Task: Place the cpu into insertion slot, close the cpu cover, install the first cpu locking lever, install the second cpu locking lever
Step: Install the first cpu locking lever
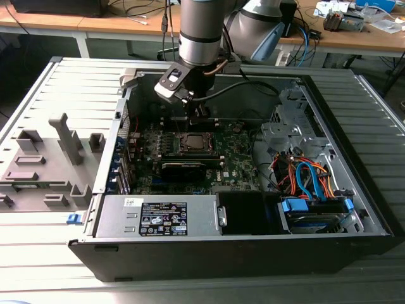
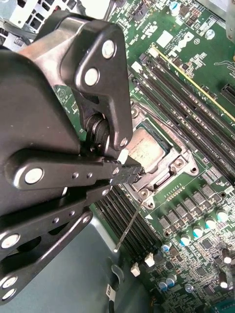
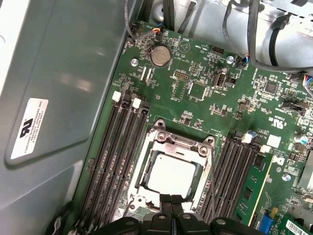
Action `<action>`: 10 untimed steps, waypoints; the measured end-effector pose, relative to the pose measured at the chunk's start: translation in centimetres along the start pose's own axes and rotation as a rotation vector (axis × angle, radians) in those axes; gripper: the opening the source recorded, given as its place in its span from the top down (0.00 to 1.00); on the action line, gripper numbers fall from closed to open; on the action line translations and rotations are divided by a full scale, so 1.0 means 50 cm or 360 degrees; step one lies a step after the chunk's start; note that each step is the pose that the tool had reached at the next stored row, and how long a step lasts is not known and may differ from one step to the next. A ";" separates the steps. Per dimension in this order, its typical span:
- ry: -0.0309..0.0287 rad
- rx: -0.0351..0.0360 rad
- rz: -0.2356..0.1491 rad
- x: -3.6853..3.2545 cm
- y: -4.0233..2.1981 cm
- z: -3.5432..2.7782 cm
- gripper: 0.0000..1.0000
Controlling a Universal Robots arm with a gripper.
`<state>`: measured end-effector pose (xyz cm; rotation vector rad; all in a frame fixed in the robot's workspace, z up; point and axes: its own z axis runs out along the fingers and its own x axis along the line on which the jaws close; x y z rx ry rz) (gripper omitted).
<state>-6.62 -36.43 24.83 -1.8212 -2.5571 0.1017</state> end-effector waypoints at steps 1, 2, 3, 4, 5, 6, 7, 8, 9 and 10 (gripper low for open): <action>-0.00003 0.0000 -0.0005 0.000 0.000 0.000 0.89; -0.00011 -0.0001 -0.0021 0.000 0.000 0.000 0.89; -0.00018 -0.0001 -0.0032 0.000 0.000 0.000 0.89; -0.00022 -0.0002 -0.0041 0.000 0.000 0.000 0.89; -0.00026 -0.0002 -0.0048 0.000 0.000 0.000 0.89; -0.00033 -0.0002 -0.0060 0.000 0.000 0.000 0.89; -0.00039 -0.0003 -0.0072 0.000 0.000 0.000 0.89; -0.00045 -0.0003 -0.0084 0.000 0.000 0.000 0.89; -0.00053 -0.0004 -0.0096 0.000 0.000 0.000 0.89; -0.00057 -0.0004 -0.0104 0.000 0.000 0.000 0.89</action>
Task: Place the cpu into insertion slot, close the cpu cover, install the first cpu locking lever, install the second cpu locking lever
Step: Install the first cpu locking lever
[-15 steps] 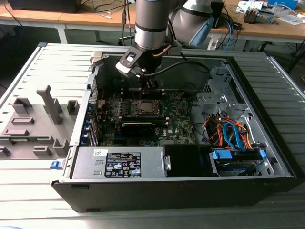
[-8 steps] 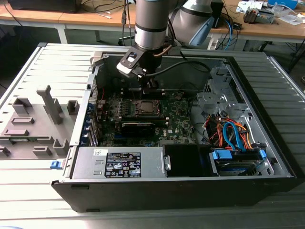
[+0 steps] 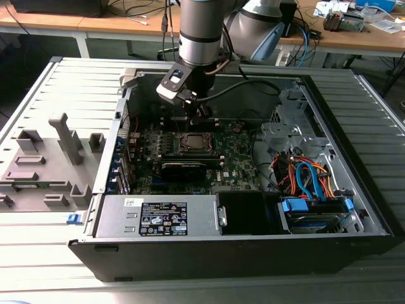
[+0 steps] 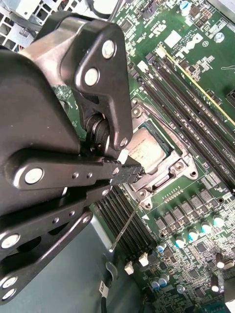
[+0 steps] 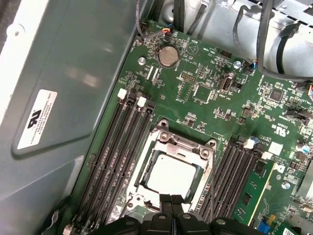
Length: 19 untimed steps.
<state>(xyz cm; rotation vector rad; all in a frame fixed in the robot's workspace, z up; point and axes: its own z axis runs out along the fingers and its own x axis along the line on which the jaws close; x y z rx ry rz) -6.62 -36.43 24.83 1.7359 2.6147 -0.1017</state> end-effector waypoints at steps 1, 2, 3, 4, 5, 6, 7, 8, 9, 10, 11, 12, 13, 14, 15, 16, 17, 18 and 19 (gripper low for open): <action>-0.00003 0.0000 -0.0005 0.000 0.000 0.000 0.89; -0.00007 -0.0001 -0.0016 0.000 0.000 0.000 0.89; -0.00011 -0.0001 -0.0020 0.000 0.000 0.000 0.89; -0.00013 -0.0001 -0.0025 0.000 0.000 0.000 0.89; -0.00017 -0.0001 -0.0033 0.000 0.000 0.000 0.89; -0.00021 -0.0001 -0.0041 0.000 0.000 0.000 0.89; -0.00026 -0.0002 -0.0050 0.000 0.000 0.000 0.89; -0.00029 -0.0002 -0.0056 0.000 0.000 0.000 0.89; -0.00031 -0.0002 -0.0060 0.000 0.000 0.000 0.89; -0.00035 -0.0002 -0.0065 0.000 0.000 0.000 0.89; -0.00037 -0.0002 -0.0069 0.000 0.000 0.000 0.89; -0.00038 -0.0003 -0.0073 0.000 0.000 0.000 0.89; -0.00041 -0.0003 -0.0078 0.000 0.000 0.000 0.89; -0.00043 -0.0003 -0.0081 0.000 0.000 0.000 0.89; -0.00044 -0.0003 -0.0085 0.000 0.000 0.000 0.89; -0.00048 -0.0003 -0.0090 0.000 0.000 0.000 0.89; -0.00051 -0.0003 -0.0097 0.000 0.000 0.000 0.89; -0.00053 -0.0004 -0.0100 0.000 0.000 0.000 0.89; -0.00055 -0.0004 -0.0104 0.000 0.000 0.000 0.89</action>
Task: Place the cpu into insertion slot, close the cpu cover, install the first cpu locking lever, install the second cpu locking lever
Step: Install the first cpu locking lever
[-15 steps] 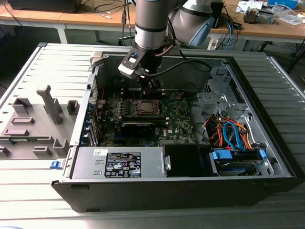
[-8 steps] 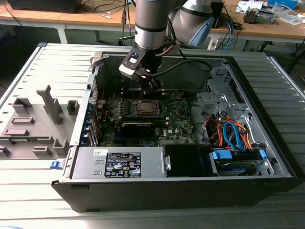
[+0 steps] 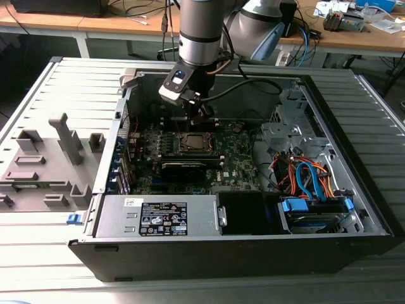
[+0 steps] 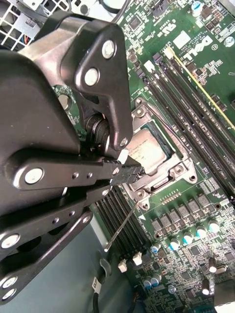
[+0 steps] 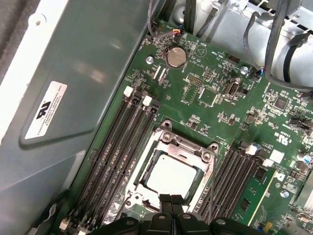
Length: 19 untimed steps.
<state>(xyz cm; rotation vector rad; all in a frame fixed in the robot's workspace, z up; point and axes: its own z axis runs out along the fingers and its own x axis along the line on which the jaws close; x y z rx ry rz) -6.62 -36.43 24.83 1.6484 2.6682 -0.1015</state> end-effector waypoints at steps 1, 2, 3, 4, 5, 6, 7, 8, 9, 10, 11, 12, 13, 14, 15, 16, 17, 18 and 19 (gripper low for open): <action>-0.00003 0.0000 -0.0006 0.000 0.000 0.000 0.89; -0.00007 0.0000 -0.0014 0.000 0.000 0.000 0.89; -0.00011 -0.0001 -0.0020 0.000 0.000 0.000 0.89; -0.00014 -0.0001 -0.0025 0.000 0.000 0.000 0.89; -0.00017 -0.0001 -0.0031 0.000 0.000 0.000 0.89; -0.00021 -0.0001 -0.0038 0.000 0.000 0.000 0.89; -0.00022 -0.0002 -0.0043 0.000 0.000 0.000 0.89; -0.00025 -0.0002 -0.0046 0.000 0.000 0.000 0.89; -0.00027 -0.0002 -0.0052 0.000 0.000 0.000 0.89; -0.00029 -0.0002 -0.0055 0.000 0.000 0.000 0.89; -0.00031 -0.0002 -0.0058 0.000 0.000 0.000 0.89; -0.00033 -0.0002 -0.0063 0.000 0.000 0.000 0.89; -0.00035 -0.0002 -0.0066 0.000 0.000 0.000 0.89; -0.00039 -0.0003 -0.0074 0.000 0.000 0.000 0.89; -0.00041 -0.0003 -0.0078 0.000 0.000 0.000 0.89; -0.00043 -0.0003 -0.0081 0.000 0.000 0.000 0.89; -0.00046 -0.0003 -0.0087 0.000 0.000 0.000 0.89; -0.00050 -0.0003 -0.0093 0.000 0.000 0.000 0.89; -0.00052 -0.0004 -0.0099 0.000 0.000 0.000 0.89</action>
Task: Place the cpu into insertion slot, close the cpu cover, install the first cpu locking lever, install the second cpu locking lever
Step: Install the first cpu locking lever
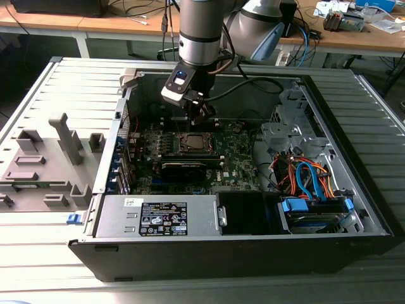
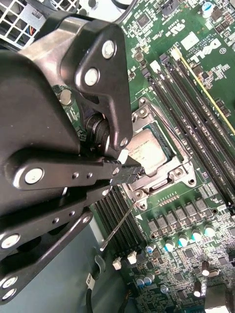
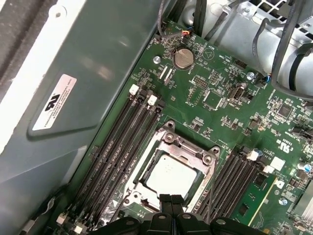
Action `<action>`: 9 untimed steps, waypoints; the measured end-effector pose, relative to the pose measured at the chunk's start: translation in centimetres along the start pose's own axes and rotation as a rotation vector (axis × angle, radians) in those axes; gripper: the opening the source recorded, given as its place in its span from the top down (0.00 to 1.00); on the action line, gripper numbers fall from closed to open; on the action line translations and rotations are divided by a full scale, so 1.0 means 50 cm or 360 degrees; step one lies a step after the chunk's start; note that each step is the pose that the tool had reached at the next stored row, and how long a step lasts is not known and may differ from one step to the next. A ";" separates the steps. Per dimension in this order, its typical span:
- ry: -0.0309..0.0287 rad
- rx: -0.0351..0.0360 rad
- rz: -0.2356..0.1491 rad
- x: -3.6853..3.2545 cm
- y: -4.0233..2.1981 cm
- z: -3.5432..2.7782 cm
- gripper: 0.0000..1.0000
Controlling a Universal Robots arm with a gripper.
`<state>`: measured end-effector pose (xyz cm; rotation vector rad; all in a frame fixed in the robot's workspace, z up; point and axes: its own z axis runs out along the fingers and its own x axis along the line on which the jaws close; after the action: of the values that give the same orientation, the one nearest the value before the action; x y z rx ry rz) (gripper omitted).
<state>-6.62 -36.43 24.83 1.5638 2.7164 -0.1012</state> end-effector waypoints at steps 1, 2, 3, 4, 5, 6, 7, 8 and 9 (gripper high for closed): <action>-0.00003 0.0000 -0.0007 0.000 0.000 0.000 0.89; -0.00007 0.0000 -0.0013 0.000 0.000 0.000 0.89; -0.00011 -0.0001 -0.0019 0.000 0.000 0.000 0.89; -0.00014 -0.0001 -0.0024 0.000 0.000 0.000 0.89; -0.00015 -0.0001 -0.0028 0.000 0.000 0.000 0.89; -0.00018 -0.0001 -0.0033 0.000 0.000 0.000 0.89; -0.00020 -0.0001 -0.0038 0.000 0.000 0.000 0.89; -0.00022 -0.0001 -0.0042 0.000 0.000 0.000 0.89; -0.00026 -0.0002 -0.0048 0.000 0.000 0.000 0.89</action>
<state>-6.62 -36.44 24.84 1.5223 2.7387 -0.1012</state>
